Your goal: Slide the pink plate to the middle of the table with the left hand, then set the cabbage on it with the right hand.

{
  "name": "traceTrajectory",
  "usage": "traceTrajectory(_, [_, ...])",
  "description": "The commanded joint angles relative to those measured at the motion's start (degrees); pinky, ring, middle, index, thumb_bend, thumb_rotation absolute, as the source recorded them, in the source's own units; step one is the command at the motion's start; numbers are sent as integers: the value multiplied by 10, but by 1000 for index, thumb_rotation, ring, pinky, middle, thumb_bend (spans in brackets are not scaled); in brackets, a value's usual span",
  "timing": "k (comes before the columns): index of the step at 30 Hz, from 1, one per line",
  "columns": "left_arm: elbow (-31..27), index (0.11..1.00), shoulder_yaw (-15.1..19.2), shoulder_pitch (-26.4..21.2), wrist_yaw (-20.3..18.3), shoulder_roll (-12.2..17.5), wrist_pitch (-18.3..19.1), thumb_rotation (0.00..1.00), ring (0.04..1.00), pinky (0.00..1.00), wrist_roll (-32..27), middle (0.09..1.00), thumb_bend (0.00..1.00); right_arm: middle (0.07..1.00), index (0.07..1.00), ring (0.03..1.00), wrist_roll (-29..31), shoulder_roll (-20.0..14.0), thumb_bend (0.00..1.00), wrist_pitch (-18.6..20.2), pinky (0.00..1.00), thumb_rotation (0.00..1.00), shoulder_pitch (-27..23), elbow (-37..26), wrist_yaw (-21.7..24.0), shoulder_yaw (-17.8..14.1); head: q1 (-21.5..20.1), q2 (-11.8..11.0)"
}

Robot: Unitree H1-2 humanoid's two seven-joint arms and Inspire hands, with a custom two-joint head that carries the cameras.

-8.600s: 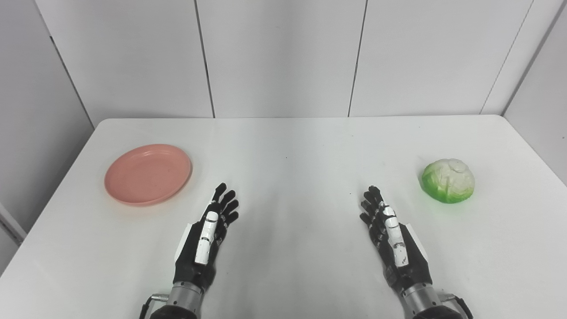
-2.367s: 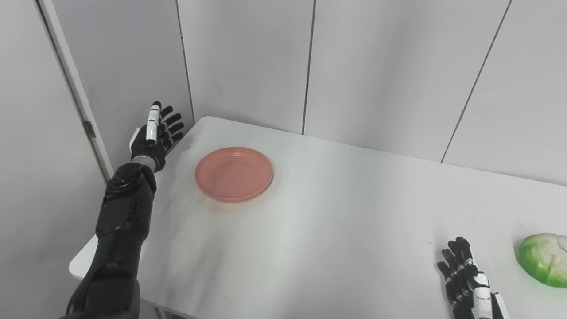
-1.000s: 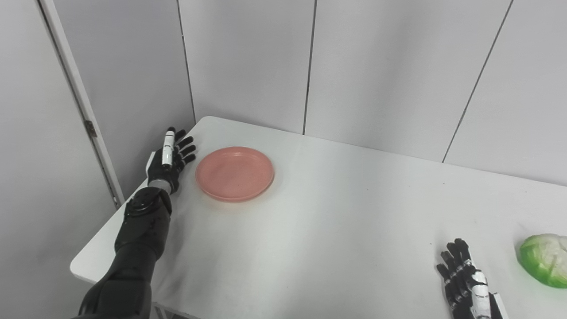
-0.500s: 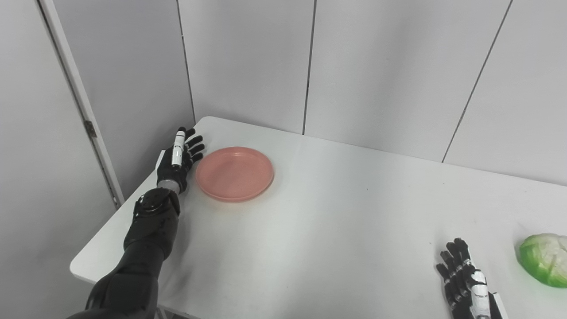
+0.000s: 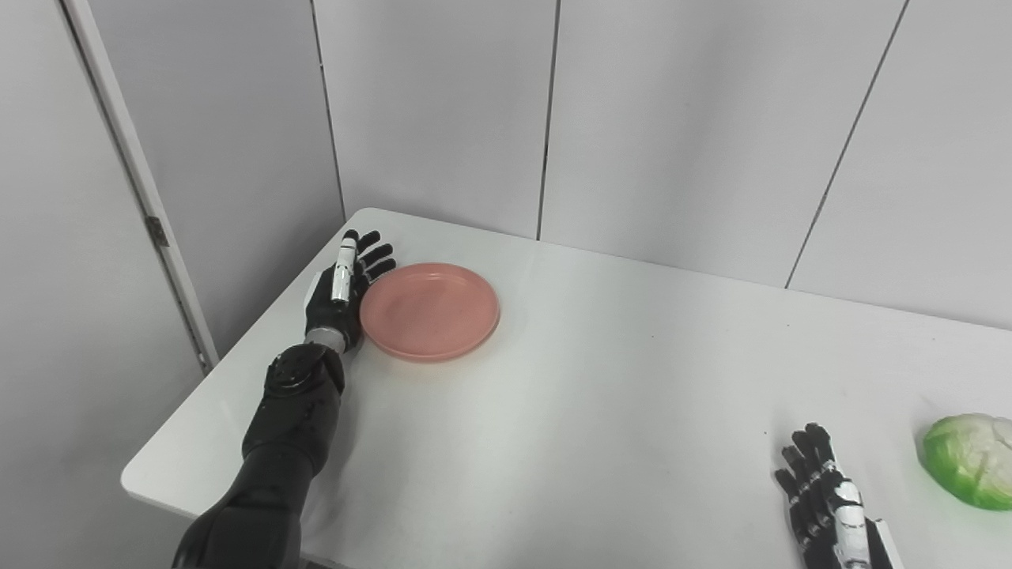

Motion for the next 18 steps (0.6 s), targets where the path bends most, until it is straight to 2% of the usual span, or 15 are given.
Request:
traceTrajectory(1, [3, 818, -4, 13, -6, -17, 36, 1000, 820, 820, -7, 819, 450, 1000, 1000, 1000, -10, -27, 270, 21, 1000, 1000, -43, 56, -11, -22, 0, -1])
traceTrajectory(9, [-29, 828, -11, 23, -24, -35, 60, 1000, 831, 843, -17, 833, 446, 1000, 1000, 1000, -8, -24, 274, 24, 1000, 1000, -45, 58, -11, -22, -10, 2])
traceTrajectory(18, [-83, 822, -19, 35, -29, -59, 92, 1000, 816, 811, -27, 823, 442, 1000, 1000, 1000, -8, -20, 275, 22, 1000, 1000, -45, 63, -14, -23, -19, 6])
